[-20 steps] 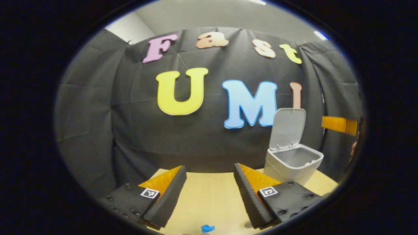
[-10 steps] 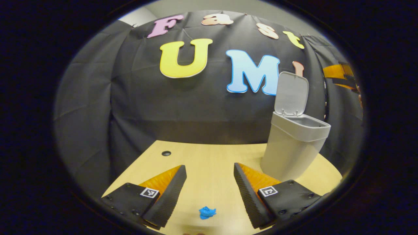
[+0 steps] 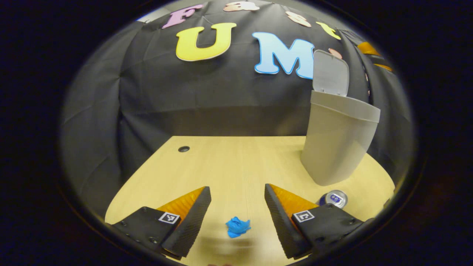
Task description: Press the lid of the desktop garbage bin to open it, pick up the crumpled paper on the desktop and throw it into the bin, then pick up the pop can on the desktop and drop it into the bin, and finally close the garbage bin lid.
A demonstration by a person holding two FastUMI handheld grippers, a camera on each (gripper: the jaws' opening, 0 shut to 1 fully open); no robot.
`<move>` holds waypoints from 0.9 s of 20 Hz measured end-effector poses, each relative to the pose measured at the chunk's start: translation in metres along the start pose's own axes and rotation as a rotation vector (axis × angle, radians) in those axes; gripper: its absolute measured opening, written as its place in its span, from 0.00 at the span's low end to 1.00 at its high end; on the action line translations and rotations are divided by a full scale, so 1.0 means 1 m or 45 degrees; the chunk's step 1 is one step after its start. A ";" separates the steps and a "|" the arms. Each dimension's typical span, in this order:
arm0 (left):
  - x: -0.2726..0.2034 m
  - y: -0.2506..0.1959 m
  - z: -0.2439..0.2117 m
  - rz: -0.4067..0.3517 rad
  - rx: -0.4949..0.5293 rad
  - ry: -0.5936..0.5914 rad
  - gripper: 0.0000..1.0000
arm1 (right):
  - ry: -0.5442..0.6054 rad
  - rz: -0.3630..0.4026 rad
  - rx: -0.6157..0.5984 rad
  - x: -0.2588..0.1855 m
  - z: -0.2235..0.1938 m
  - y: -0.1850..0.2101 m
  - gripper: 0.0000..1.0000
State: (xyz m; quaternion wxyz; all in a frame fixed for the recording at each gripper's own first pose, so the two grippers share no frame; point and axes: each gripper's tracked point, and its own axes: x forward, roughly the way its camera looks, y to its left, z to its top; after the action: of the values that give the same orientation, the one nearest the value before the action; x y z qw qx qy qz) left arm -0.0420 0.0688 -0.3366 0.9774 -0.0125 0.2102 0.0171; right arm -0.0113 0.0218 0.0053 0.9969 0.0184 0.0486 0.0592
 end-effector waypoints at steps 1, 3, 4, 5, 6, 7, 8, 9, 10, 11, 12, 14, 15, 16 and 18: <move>0.005 -0.001 -0.009 -0.005 -0.010 0.022 0.96 | 0.005 -0.006 0.002 0.001 0.000 -0.001 0.87; 0.017 0.001 -0.027 -0.003 -0.042 0.076 0.96 | 0.009 -0.024 -0.003 0.000 0.000 -0.003 0.87; 0.023 0.002 -0.038 -0.001 -0.058 0.106 0.96 | 0.015 -0.034 -0.010 0.000 -0.003 -0.005 0.87; 0.028 0.004 -0.049 0.002 -0.074 0.136 0.96 | 0.023 -0.044 -0.018 0.000 -0.004 -0.007 0.87; 0.032 0.006 -0.060 0.005 -0.085 0.163 0.96 | 0.030 -0.054 -0.026 0.000 -0.006 -0.009 0.87; 0.036 0.008 -0.069 0.010 -0.094 0.190 0.96 | 0.036 -0.065 -0.034 -0.001 -0.007 -0.012 0.86; 0.037 0.009 -0.077 0.011 -0.104 0.213 0.96 | 0.039 -0.075 -0.040 -0.001 -0.008 -0.015 0.86; 0.039 0.010 -0.084 0.013 -0.117 0.236 0.96 | 0.043 -0.084 -0.043 0.000 -0.008 -0.016 0.87; 0.042 0.011 -0.090 0.014 -0.130 0.253 0.96 | 0.049 -0.090 -0.045 -0.001 -0.011 -0.017 0.86; 0.044 0.012 -0.095 0.018 -0.138 0.267 0.97 | 0.057 -0.095 -0.048 0.000 -0.013 -0.019 0.86; 0.045 0.013 -0.101 0.024 -0.138 0.286 0.96 | 0.062 -0.098 -0.051 0.000 -0.015 -0.020 0.86; 0.043 0.014 -0.109 0.041 -0.133 0.311 0.96 | 0.073 -0.101 -0.052 0.001 -0.019 -0.021 0.83; 0.046 0.015 -0.109 0.040 -0.115 0.303 0.89 | 0.077 -0.102 -0.053 0.001 -0.019 -0.021 0.86; 0.047 0.015 -0.112 0.043 -0.107 0.312 0.87 | 0.079 -0.103 -0.054 0.001 -0.022 -0.021 0.86; 0.047 0.019 -0.110 0.066 -0.082 0.311 0.72 | 0.085 -0.103 -0.053 0.002 -0.025 -0.021 0.83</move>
State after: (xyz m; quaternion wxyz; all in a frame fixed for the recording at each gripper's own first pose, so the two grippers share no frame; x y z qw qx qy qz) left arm -0.0453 0.0852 -0.4567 0.9429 -0.0406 0.3271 0.0475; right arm -0.0093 0.0018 -0.0206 0.9964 -0.0063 0.0814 0.0206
